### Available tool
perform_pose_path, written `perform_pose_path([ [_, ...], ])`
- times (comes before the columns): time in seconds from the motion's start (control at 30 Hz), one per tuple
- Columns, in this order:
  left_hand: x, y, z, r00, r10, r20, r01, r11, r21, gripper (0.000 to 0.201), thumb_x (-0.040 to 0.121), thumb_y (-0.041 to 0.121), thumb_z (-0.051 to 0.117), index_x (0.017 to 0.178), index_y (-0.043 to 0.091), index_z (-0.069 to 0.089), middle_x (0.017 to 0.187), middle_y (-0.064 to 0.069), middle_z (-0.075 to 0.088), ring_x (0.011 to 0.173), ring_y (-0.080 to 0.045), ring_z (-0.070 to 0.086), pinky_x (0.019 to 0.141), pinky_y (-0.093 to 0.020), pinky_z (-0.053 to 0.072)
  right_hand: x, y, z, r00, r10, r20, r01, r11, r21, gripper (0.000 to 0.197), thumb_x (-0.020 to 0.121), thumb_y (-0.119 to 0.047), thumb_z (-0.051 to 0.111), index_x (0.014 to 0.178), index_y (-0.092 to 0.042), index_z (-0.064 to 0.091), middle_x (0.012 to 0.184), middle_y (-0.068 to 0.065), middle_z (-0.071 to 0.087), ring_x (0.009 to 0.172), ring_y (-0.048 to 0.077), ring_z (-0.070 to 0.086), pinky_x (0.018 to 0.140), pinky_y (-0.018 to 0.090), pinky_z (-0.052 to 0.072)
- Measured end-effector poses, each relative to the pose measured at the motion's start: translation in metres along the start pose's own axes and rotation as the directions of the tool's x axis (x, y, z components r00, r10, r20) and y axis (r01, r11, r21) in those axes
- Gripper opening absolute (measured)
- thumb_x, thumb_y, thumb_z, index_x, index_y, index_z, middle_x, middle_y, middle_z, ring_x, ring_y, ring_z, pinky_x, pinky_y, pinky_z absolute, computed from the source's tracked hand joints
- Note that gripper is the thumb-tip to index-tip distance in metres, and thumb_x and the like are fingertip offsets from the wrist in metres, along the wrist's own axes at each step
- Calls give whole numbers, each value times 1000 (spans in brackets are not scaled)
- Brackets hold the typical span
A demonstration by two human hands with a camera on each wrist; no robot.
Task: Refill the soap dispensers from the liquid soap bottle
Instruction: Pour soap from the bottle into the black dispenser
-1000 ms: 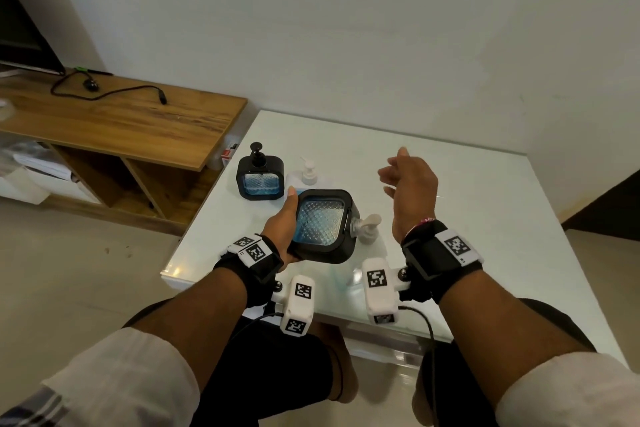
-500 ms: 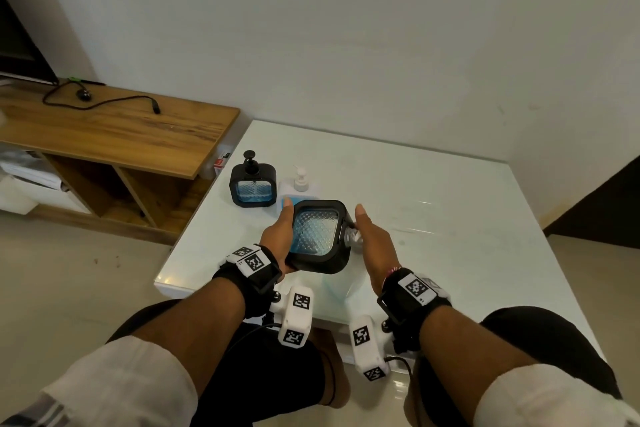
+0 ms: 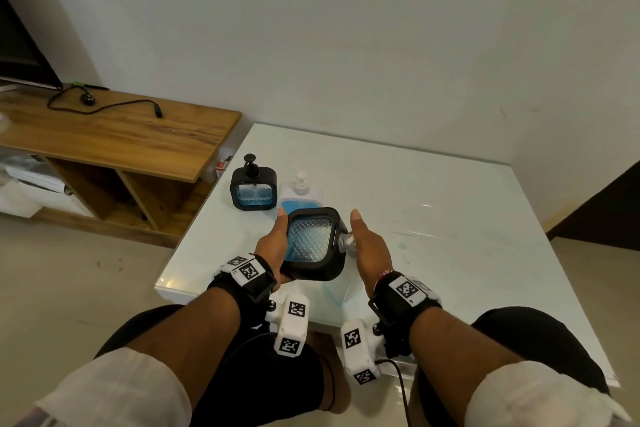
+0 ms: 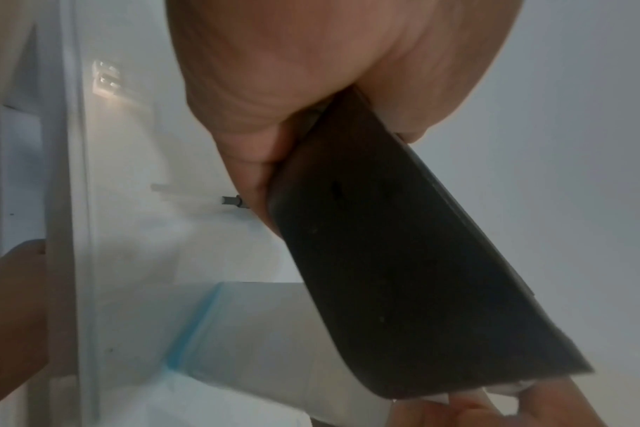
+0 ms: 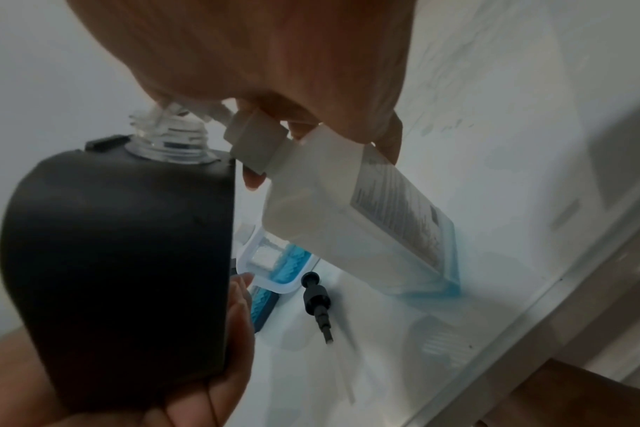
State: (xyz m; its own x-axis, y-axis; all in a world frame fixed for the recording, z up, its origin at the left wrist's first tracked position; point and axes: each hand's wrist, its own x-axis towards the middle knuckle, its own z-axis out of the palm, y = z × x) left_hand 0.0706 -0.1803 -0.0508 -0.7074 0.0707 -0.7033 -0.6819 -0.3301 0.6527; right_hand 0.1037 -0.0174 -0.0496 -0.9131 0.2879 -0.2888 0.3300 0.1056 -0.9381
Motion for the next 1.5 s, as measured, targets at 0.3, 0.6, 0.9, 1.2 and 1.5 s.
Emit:
perform_pose_path([
  [0.3, -1, -2, 1, 1000, 26, 15, -25, 997, -67, 72, 93, 72, 50, 134, 13, 61, 124, -19, 69, 108, -41, 68, 91, -61, 57, -3, -5, 2, 996, 87, -23, -85, 995, 52, 62, 91, -70, 36, 79, -18, 68, 85, 0, 66, 86, 18, 59, 85, 32, 39],
  [0.6, -5, 4, 4, 999, 44, -26, -46, 995, -83, 76, 93, 74, 49, 137, 12, 58, 124, -19, 68, 106, -41, 68, 87, -59, 59, 4, -6, 9, 993, 77, -85, -71, 995, 75, 83, 86, -76, 36, 74, 0, 65, 71, 3, 62, 83, 30, 60, 84, 39, 44],
  [0.9, -12, 9, 7, 991, 56, -124, -62, 997, -45, 82, 90, 78, 48, 139, 12, 54, 128, -19, 64, 108, -42, 66, 89, -62, 57, 0, -6, 12, 988, -33, -148, 33, 999, -1, 60, 97, -60, 37, 64, -11, 48, 66, 5, 53, 68, 22, 45, 69, 35, 39],
  [1.2, -11, -8, 0, 999, 41, -23, -43, 993, -112, 73, 94, 72, 49, 137, 13, 58, 122, -18, 70, 104, -40, 70, 83, -55, 60, 16, -41, 4, 953, 26, -303, -57, 994, -93, 76, 91, -65, 17, 85, -11, 69, 102, 11, 68, 101, 34, 59, 101, 48, 41],
  [1.5, -3, -7, 0, 998, 55, -29, -58, 990, -131, 74, 93, 73, 49, 136, 14, 60, 122, -18, 71, 104, -39, 71, 85, -58, 60, 24, -96, 0, 974, -198, -108, 224, 901, 371, 53, 100, -53, 37, 75, -11, 59, 85, 9, 66, 82, 21, 62, 80, 36, 51],
])
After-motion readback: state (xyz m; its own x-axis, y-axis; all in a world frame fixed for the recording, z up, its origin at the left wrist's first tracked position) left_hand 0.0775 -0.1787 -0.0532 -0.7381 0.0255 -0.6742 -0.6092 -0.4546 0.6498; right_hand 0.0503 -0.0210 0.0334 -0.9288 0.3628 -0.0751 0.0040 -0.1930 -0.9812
